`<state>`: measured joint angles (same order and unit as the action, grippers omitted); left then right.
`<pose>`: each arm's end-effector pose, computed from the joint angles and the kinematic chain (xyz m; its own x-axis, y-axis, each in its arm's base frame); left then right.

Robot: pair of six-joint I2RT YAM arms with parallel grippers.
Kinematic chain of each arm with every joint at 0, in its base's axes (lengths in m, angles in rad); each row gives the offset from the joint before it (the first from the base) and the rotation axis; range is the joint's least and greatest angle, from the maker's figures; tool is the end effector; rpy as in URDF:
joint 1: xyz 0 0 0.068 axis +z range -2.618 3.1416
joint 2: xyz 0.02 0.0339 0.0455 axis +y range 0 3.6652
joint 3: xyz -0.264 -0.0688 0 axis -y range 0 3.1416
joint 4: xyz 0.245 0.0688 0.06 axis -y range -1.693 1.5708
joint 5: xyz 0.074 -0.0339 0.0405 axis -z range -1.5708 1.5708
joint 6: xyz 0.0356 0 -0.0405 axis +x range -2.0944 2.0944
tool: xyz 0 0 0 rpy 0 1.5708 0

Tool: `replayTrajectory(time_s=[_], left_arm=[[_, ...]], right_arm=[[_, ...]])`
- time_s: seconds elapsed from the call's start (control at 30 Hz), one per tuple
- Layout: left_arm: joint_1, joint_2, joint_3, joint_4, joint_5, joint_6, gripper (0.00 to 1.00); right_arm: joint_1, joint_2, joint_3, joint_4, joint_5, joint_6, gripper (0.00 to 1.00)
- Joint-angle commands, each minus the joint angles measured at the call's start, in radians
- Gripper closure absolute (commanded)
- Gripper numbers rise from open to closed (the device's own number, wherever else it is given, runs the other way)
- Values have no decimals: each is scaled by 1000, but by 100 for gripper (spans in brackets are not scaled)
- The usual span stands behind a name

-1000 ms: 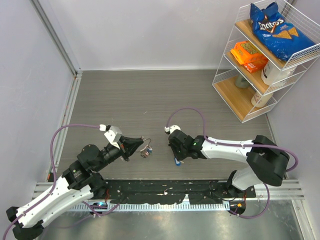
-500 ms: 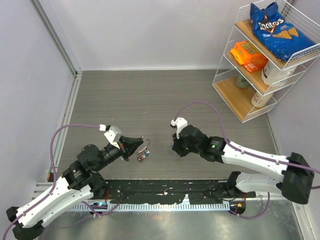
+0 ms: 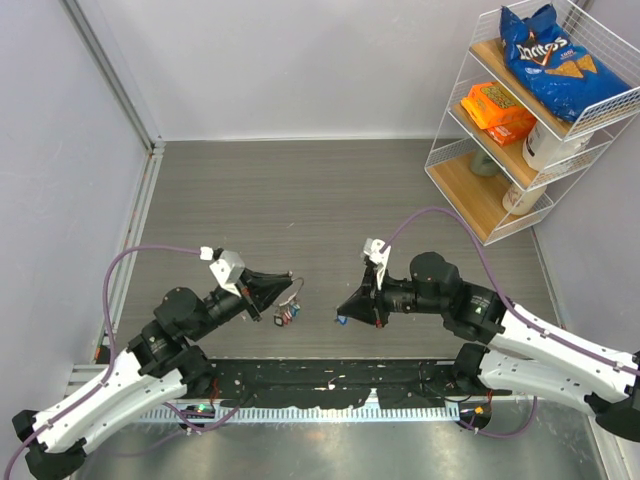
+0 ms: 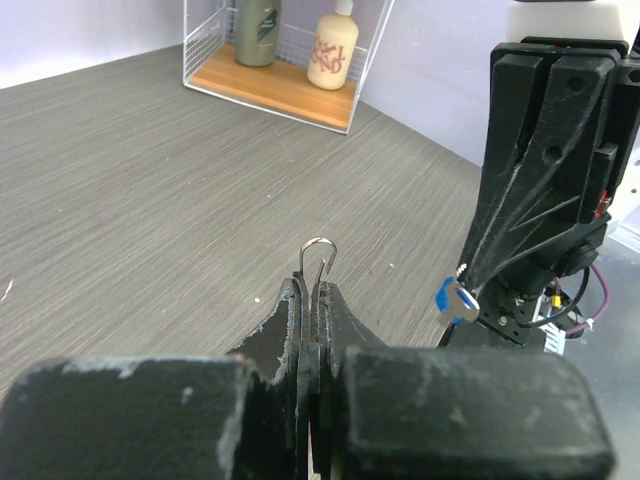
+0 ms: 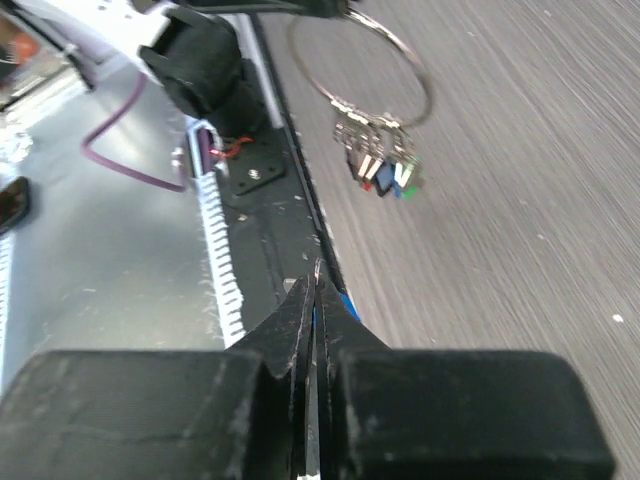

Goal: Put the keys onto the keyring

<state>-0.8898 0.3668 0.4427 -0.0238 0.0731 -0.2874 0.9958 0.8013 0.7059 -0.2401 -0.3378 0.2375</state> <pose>0.0752 -0.0969 0.2923 -0.2012 -0.2007 -0.9588 0.7964 0.5363 -0.2794 0.0921 0.1638 0.3041 -0.4003 -0.2096 -0.8921 -0.8928 0.3085 0.3282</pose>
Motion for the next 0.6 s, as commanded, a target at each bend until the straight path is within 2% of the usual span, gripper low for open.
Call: replayTrajectory(time_s=[0.0, 0.33, 0.57], left_arm=[[0, 17, 44, 174, 62, 13, 100], [0, 12, -5, 338, 146, 37, 100], [0, -8, -35, 393, 157, 83, 100]], right_arm=[[6, -19, 12, 129, -159, 43, 94], [6, 50, 12, 407, -202, 315, 94], [6, 125, 41, 564, -202, 474, 94]])
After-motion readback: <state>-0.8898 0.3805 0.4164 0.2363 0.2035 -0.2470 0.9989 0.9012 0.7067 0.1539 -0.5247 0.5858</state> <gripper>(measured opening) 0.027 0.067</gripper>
